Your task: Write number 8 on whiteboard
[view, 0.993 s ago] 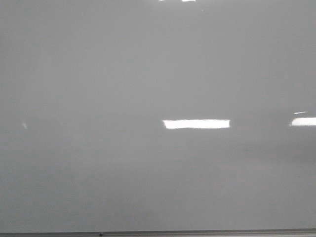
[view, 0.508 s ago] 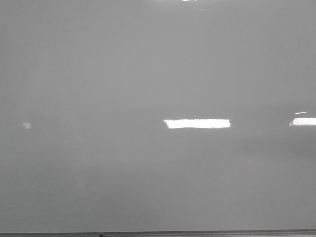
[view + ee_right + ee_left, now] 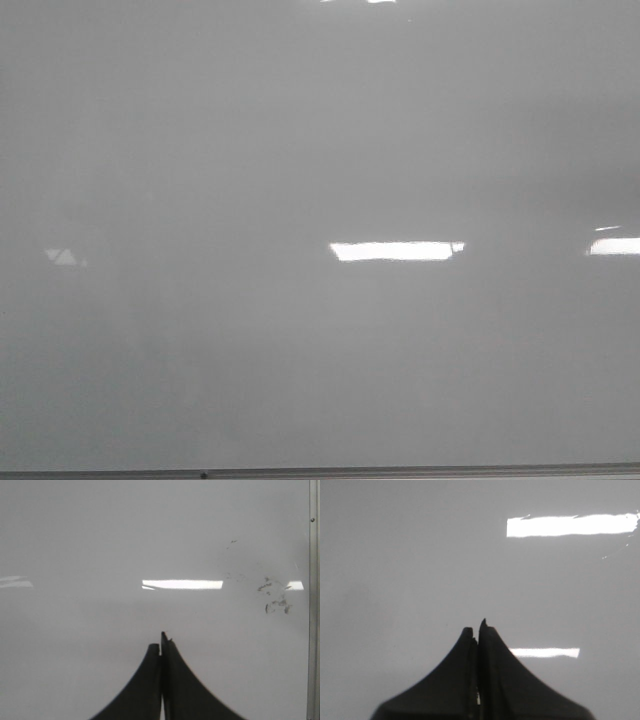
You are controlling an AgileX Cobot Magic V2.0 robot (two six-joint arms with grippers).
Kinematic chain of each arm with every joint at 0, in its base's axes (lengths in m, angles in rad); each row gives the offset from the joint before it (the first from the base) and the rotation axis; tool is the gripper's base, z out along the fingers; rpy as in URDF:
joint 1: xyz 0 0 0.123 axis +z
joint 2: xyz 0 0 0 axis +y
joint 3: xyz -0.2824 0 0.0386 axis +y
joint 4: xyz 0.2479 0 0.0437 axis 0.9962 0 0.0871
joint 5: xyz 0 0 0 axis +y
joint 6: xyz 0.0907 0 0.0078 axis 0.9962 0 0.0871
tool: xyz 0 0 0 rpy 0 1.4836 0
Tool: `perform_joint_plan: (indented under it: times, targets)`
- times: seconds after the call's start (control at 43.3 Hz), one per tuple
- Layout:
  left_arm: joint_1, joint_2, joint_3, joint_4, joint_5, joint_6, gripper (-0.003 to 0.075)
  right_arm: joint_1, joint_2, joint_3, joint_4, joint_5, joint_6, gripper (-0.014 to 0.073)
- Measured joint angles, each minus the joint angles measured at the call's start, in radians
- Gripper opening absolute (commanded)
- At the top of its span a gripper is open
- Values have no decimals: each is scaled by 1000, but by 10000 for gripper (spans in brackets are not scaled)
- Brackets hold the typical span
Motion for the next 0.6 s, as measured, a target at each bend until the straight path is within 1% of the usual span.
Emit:
perform_joint_plan:
  times: [0.069, 0.185, 0.416, 0.6]
  targets:
    - [0, 62, -59, 0, 73, 0, -21, 0, 53, -52, 0, 44, 0, -106]
    - [0, 147, -122, 0, 170, 0, -21, 0, 127, -105, 0, 73, 0, -106]
    - [0, 259, -132, 0, 247, 0, -21, 0, 225, -111, 0, 97, 0, -106]
    - [0, 321, -132, -12, 276, 0, -20, 0, 290, -111, 0, 125, 0, -102]
